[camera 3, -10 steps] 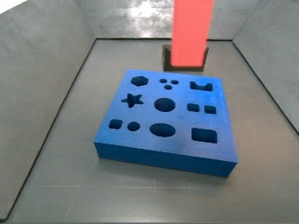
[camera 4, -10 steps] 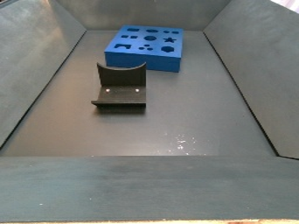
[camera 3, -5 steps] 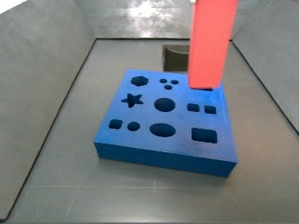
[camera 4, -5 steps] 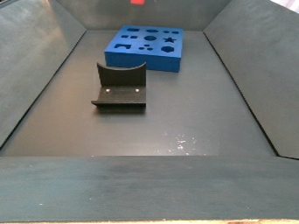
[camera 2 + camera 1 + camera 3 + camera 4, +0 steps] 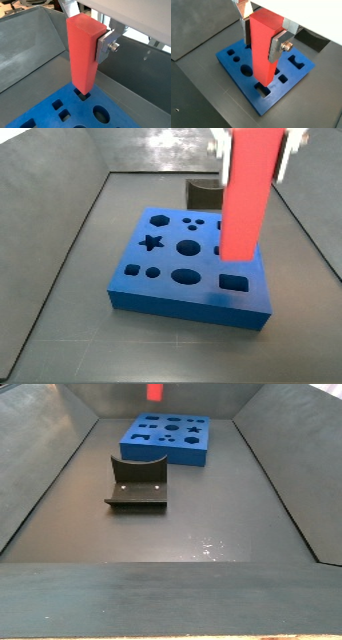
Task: Pick up the rectangle object. Move up. Place the rectangle object on the fixture. Regrasp the rectangle object. Move to above the board. Insert the rectangle object.
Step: Insert the rectangle object.
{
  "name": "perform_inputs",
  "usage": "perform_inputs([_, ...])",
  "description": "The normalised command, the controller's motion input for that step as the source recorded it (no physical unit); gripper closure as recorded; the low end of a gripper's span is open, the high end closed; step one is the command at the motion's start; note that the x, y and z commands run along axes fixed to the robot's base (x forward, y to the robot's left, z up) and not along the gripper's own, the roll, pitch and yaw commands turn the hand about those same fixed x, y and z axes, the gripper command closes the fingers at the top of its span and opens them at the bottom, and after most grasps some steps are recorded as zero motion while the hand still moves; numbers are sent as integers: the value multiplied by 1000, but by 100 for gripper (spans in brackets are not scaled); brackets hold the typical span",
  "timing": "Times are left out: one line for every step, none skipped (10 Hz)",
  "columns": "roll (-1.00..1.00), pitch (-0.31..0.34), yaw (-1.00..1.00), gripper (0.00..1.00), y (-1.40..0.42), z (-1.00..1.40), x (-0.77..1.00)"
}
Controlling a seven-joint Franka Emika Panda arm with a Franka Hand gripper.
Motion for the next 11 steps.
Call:
perform_inputs([160, -149, 11, 100, -226, -434, 0])
perform_inputs([123, -163, 9, 100, -151, -366, 0])
perform_inputs([0, 0, 0, 100, -20, 0, 20])
perform_inputs([0, 0, 0, 100, -34, -149, 69])
perform_inputs([29, -40, 37, 100, 0, -257, 171])
perform_inputs([40, -37, 57, 100, 0, -283, 203])
perform_inputs([20, -20, 46, 100, 0, -269, 203])
perform_inputs([0, -23, 17, 100, 0, -249, 166])
perform_inputs([0, 0, 0, 100, 0, -54, 0])
perform_inputs([0, 0, 0, 100, 0, -131, 54])
perform_inputs([0, -6, 0, 100, 0, -174, 123])
